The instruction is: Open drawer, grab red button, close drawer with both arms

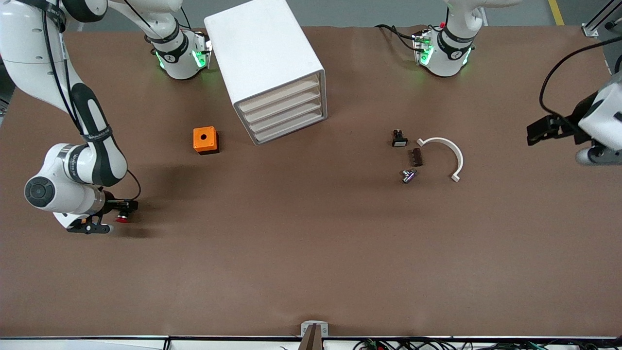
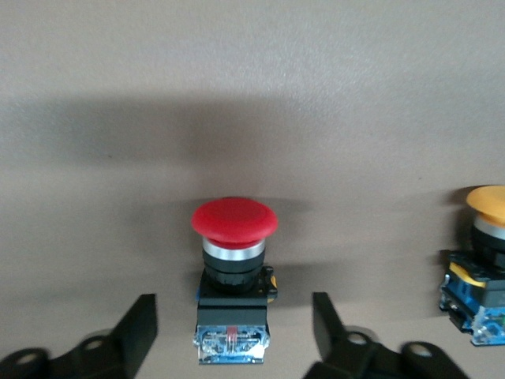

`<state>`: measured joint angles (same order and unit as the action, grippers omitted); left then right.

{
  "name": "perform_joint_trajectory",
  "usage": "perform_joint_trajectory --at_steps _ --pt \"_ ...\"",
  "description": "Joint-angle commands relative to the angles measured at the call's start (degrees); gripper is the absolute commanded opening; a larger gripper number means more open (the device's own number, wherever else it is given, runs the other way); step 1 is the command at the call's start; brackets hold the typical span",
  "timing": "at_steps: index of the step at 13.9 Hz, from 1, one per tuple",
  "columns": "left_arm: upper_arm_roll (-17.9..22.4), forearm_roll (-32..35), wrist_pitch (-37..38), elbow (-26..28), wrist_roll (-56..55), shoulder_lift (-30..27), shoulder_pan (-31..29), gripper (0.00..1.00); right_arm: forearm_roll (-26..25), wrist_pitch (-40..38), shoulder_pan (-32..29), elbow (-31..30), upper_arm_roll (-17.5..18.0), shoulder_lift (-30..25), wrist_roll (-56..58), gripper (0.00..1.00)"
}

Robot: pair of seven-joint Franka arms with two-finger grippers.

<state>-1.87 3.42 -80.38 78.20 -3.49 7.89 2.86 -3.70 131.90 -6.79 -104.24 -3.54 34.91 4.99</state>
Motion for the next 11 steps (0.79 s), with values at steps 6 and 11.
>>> perform_joint_trajectory --at_steps 6,11 --pt "-0.2 -2.4 -0.3 6.8 1.8 -8.3 -4.0 1.0 -0.1 -11.9 -1.1 0.2 1.1 -12.0 -0.7 1.0" --pt "-0.8 -2.3 -12.5 16.7 1.9 -13.3 -3.7 1.0 3.4 -24.7 -1.1 3.7 1.0 -20.7 -0.8 1.0"
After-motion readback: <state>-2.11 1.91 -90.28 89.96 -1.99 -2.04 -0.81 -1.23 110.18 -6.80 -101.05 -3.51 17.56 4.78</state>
